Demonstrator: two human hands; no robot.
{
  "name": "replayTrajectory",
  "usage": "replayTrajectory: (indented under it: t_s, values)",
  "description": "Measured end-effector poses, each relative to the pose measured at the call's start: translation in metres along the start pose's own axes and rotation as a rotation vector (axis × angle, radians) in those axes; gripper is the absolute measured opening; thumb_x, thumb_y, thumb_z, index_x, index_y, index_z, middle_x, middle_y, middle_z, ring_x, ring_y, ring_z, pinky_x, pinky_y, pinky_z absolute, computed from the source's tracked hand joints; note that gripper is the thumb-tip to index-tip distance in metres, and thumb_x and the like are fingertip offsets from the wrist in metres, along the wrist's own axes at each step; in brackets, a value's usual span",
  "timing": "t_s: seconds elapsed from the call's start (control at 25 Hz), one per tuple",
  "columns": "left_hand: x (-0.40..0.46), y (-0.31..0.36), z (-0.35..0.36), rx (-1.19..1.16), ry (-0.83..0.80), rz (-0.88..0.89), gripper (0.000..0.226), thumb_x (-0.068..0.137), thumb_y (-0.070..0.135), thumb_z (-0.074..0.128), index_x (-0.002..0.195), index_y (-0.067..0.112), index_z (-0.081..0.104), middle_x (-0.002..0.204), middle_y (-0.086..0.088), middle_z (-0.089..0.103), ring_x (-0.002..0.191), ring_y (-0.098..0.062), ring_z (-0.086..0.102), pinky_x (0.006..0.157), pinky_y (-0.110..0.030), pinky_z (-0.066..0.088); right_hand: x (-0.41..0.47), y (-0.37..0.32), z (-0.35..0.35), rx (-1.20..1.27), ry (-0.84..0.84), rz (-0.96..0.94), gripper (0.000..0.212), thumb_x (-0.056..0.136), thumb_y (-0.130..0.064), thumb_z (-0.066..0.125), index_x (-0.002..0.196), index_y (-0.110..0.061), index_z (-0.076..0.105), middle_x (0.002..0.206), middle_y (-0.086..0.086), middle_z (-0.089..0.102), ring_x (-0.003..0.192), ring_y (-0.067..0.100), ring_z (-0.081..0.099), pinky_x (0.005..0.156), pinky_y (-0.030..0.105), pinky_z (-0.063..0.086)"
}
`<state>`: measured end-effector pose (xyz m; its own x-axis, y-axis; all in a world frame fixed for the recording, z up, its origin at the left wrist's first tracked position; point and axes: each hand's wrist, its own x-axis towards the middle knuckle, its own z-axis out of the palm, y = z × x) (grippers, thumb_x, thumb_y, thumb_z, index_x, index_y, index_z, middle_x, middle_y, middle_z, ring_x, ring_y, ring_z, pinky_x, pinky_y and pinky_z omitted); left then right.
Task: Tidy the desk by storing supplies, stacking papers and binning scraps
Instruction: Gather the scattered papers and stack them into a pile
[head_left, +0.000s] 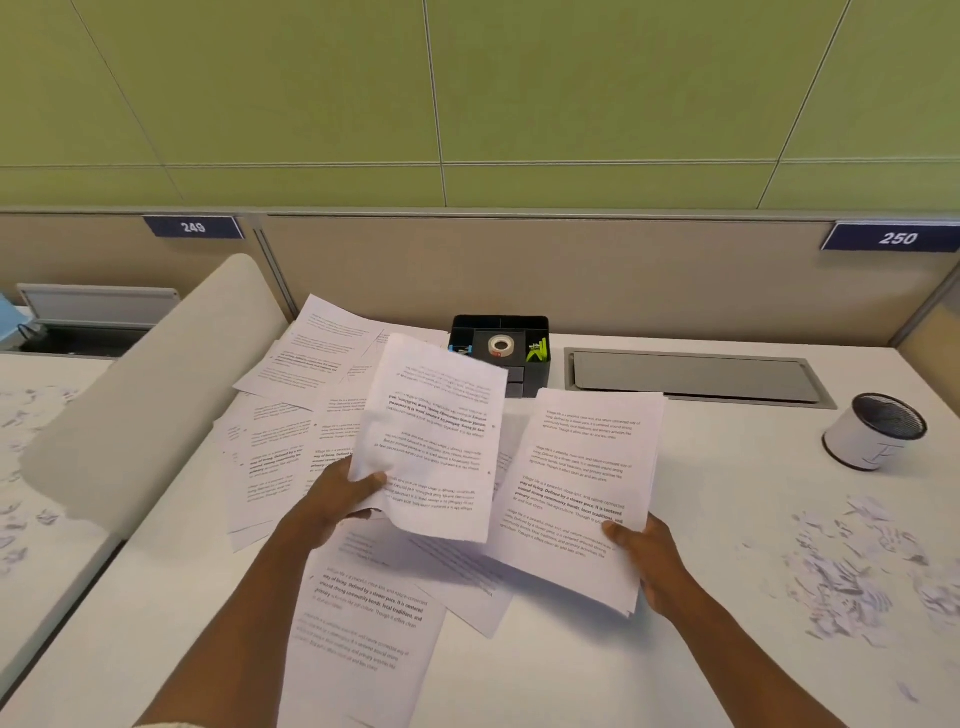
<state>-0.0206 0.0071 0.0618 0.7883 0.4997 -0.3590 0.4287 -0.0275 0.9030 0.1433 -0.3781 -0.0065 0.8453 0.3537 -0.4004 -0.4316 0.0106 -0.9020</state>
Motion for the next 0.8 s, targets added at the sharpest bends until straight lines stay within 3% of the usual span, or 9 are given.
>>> replayTrajectory:
  t_s: [0.16,0.32,0.44,0.52,0.68,0.8]
  values:
    - [-0.013,0.015,0.01,-0.055,-0.141,0.042,0.043,0.079,0.038,0.076,0.118,0.022,0.066,0.111,0.0,0.076,0.099,-0.019,0.073,0.071,-0.035,0.061,-0.004,0.0,0.009,-0.003,-0.023,-0.003,0.027,0.089,-0.001,0.066,0.111,-0.017,0.067,0.106,0.003,0.076,0.093,0.026,0.074,0.076,0.037,0.06]
    - [-0.019,0.022,0.05,0.076,-0.231,0.012,0.039,0.08,0.031,0.08,0.114,0.014,0.07,0.106,-0.008,0.077,0.094,-0.025,0.075,0.069,-0.037,0.062,-0.011,-0.003,0.026,0.019,-0.101,-0.021,0.032,0.085,-0.006,0.072,0.114,-0.016,0.066,0.104,0.007,0.076,0.09,0.029,0.074,0.067,0.036,0.061]
    - [-0.021,0.017,0.081,0.185,-0.225,-0.058,0.032,0.088,0.017,0.074,0.118,0.009,0.065,0.107,-0.009,0.075,0.093,-0.026,0.074,0.069,-0.037,0.062,-0.015,-0.003,0.036,0.037,-0.141,-0.042,0.042,0.074,-0.017,0.081,0.113,-0.014,0.068,0.106,0.009,0.076,0.092,0.031,0.074,0.068,0.036,0.06]
    - [-0.024,0.015,0.097,0.228,-0.156,-0.074,0.032,0.09,0.015,0.067,0.121,0.01,0.061,0.107,-0.008,0.073,0.094,-0.026,0.072,0.074,-0.04,0.063,-0.015,-0.001,0.038,0.083,-0.137,-0.041,0.035,0.079,-0.012,0.078,0.113,-0.014,0.069,0.107,0.008,0.076,0.095,0.03,0.073,0.072,0.037,0.06]
    - [-0.025,0.015,0.111,0.216,-0.067,-0.049,0.038,0.09,0.022,0.067,0.125,0.014,0.057,0.12,-0.004,0.07,0.104,-0.022,0.068,0.087,-0.043,0.06,-0.016,-0.001,0.032,0.146,-0.136,-0.03,0.032,0.083,-0.007,0.071,0.115,-0.012,0.069,0.112,0.01,0.074,0.1,0.032,0.072,0.081,0.042,0.059]
    - [-0.023,0.017,0.112,0.417,-0.122,0.002,0.059,0.083,0.031,0.078,0.133,0.018,0.051,0.13,0.002,0.062,0.114,-0.021,0.061,0.095,-0.039,0.055,-0.017,-0.002,0.026,0.159,-0.158,-0.02,0.034,0.084,-0.013,0.073,0.117,-0.013,0.068,0.114,0.012,0.073,0.102,0.033,0.071,0.083,0.044,0.059]
